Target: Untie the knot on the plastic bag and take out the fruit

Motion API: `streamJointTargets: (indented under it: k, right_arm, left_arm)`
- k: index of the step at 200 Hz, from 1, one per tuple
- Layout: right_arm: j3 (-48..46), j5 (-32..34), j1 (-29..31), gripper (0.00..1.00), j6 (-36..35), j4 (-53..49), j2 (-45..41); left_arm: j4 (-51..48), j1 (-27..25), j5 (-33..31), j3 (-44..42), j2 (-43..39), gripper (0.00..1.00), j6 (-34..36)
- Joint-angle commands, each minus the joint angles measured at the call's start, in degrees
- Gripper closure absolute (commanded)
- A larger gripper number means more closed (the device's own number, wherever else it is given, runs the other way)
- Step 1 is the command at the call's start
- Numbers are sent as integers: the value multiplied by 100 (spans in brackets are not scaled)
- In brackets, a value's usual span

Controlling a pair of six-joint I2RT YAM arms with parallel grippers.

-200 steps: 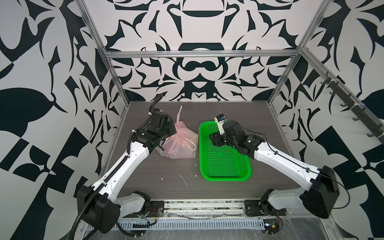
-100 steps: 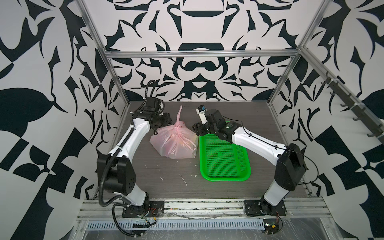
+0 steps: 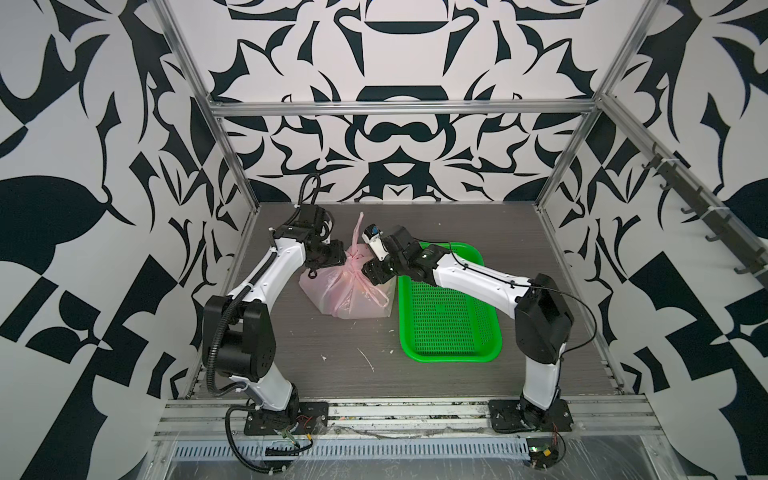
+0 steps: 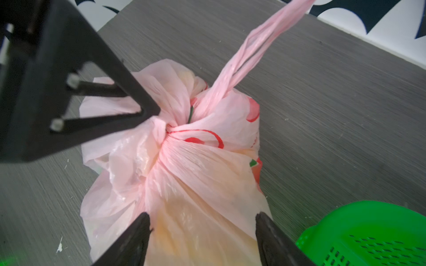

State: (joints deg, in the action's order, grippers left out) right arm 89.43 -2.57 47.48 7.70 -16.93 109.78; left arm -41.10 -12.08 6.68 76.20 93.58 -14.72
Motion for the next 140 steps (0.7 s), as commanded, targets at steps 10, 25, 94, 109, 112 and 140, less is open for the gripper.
streamJointTargets:
  k: [10,25,94,109,112,140]
  right_arm:
    - [359,28,110,25,-146,-108,-2]
    - [406,28,150,25,-163,-152,59]
    - [306,146,323,27,-177,-212,167]
    - [245,181,340,30,-149,-159,159]
    - [236,192,350,30,-147,-146,158]
    - [207,273,358,33,-138,-117,141]
  left_arm:
    - [-161,6,14,-274,-337,39,40]
    - [-164,12,2,-392,-453,39,22]
    - [-159,12,-184,-809,-892,36,-6]
    - [-109,14,-211,-816,-799,36,21]
    - [-94,18,-223,-817,-778,36,15]
    - [87,12,-323,-801,-577,32,50]
